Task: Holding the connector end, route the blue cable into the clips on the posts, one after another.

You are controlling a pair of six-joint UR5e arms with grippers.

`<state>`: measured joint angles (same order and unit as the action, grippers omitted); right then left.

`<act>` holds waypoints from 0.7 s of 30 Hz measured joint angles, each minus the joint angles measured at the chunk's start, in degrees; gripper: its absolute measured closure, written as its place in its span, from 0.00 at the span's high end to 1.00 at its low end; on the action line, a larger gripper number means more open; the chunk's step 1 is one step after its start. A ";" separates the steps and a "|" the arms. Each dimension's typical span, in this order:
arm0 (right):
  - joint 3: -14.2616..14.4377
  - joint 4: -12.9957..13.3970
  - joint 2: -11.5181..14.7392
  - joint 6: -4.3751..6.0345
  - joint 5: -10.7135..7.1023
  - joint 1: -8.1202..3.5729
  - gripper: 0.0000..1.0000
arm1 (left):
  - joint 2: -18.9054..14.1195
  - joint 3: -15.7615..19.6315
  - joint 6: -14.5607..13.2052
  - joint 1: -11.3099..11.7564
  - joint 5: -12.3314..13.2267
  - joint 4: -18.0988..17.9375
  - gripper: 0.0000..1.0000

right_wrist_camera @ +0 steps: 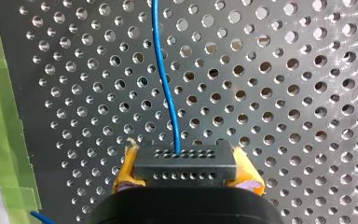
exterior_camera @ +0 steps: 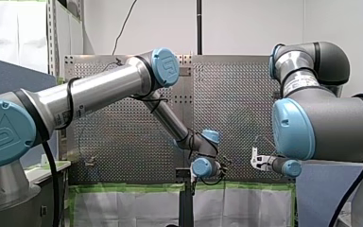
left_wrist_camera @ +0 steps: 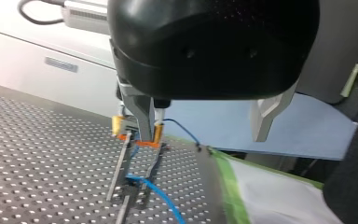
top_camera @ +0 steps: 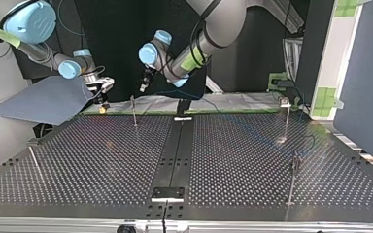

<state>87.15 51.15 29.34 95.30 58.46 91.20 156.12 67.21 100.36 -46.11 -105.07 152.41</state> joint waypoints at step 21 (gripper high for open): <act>0.00 0.17 -0.15 0.46 -0.24 -0.02 0.00 | 0.01 0.00 0.03 0.46 2.40 -5.26 1.00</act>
<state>87.15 51.31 29.19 95.76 58.22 91.17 156.13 67.21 100.39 -45.65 -102.67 147.16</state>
